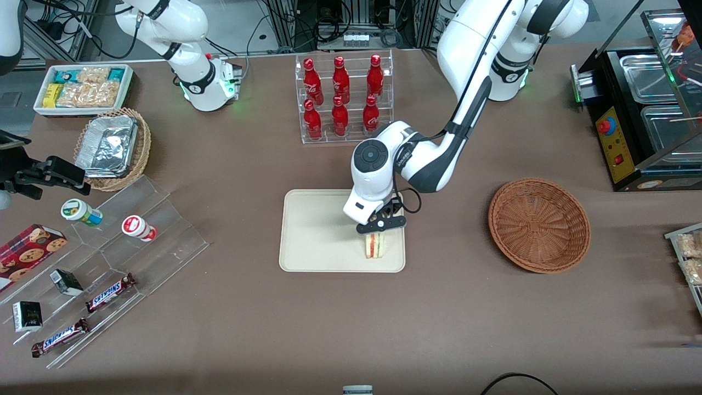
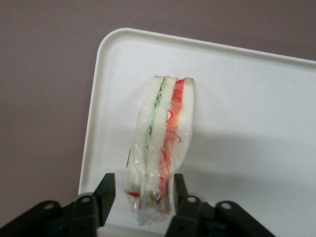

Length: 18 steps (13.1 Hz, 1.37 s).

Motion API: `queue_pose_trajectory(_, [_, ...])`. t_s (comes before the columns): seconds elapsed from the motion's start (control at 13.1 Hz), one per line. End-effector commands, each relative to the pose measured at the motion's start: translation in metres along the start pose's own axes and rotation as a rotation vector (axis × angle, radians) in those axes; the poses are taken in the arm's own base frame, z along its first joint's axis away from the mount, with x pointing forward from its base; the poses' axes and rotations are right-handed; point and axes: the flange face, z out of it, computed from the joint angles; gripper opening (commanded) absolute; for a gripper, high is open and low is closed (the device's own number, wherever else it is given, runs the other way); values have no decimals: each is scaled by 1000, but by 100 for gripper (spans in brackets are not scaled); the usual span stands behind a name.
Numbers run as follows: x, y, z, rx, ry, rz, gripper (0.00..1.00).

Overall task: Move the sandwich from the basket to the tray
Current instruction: 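Lower the sandwich onto the tray and open the left gripper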

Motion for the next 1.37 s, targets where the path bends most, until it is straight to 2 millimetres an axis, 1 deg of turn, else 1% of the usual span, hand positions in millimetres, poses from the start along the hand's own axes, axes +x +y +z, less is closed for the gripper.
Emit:
queue_pose_trajectory(0.0, [3,7,-6,-2,29,0,97])
queue_pose_trajectory(0.15, [7,6,-19,-15,39,-9,100])
queue_pose_trajectory(0.46, [14,-3,-58,-17,49,-76,100])
queue_pose_trajectory(0.53, [14,-4,-64,-1,42,-79,100])
queue_pose_trajectory(0.61, [16,-5,-74,13,35,-83,100])
queue_pose_trajectory(0.84, [28,-18,-116,0,48,-110,100])
queue_pose_trajectory(0.92, [34,-27,-134,-5,55,-127,100])
queue_pose_trajectory(0.99, [32,-40,-160,10,46,-139,100])
queue_pose_trajectory(1.07, [31,-62,-197,35,35,-156,100])
queue_pose_trajectory(1.15, [38,-89,-228,32,29,-189,100])
queue_pose_trajectory(1.22, [44,-107,-251,19,35,-214,100])
queue_pose_trajectory(1.3, [52,-124,-266,5,46,-244,100])
